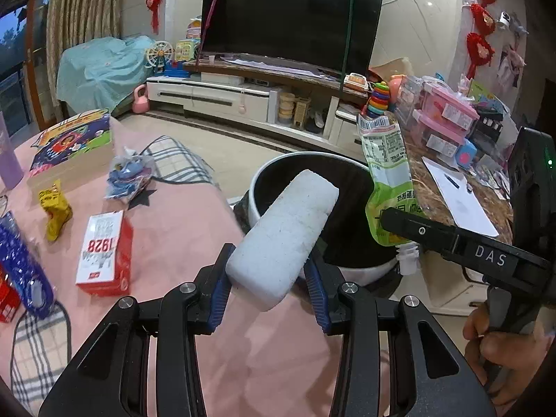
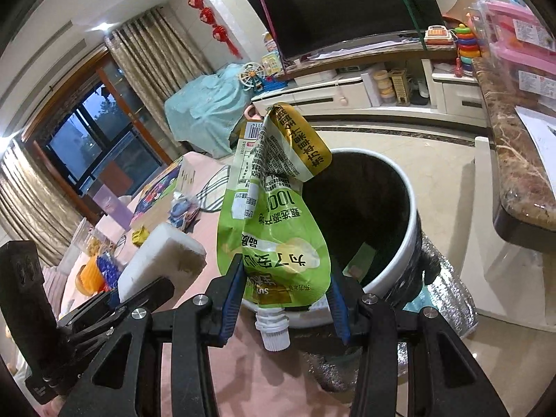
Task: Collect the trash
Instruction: 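Carry the sponge block and green pouch over the bin and release both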
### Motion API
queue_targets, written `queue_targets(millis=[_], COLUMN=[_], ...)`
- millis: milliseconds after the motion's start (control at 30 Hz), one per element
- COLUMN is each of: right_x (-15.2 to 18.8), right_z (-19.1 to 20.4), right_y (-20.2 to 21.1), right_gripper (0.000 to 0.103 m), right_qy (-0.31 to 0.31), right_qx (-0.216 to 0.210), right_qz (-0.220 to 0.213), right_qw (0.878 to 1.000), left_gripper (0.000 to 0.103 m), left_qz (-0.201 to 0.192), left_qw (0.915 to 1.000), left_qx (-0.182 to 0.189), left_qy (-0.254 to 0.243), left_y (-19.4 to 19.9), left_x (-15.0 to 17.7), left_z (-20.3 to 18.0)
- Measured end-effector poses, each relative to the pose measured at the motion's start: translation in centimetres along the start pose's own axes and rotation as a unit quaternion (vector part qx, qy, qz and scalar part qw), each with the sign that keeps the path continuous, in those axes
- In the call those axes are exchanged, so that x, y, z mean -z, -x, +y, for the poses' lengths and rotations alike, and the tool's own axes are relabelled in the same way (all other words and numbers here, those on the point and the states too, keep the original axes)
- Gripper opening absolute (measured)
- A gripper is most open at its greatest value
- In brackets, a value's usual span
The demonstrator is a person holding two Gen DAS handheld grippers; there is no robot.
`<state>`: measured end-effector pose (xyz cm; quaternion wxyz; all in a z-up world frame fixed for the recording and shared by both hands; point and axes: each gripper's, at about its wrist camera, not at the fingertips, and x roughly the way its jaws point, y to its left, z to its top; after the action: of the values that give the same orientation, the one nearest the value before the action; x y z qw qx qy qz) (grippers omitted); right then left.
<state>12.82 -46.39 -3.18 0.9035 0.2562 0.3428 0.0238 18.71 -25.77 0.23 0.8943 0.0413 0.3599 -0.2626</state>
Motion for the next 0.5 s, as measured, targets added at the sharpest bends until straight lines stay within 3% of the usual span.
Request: queue_targets(millis=[500], right_x=[-2.1], right_z=[-2.2], right_y=[-2.3], right_gripper=[0.045], right_qy=[-0.013], right_qx=[0.015], right_qz=[0.017], right_qw=[1.000], left_gripper=[0.039], left_qz=[0.009], left_qw=[0.9998], left_qx=[0.004], left_qy=[-0.020], left_y=[-3.4], left_x=[-2.6], left_z=[-2.1])
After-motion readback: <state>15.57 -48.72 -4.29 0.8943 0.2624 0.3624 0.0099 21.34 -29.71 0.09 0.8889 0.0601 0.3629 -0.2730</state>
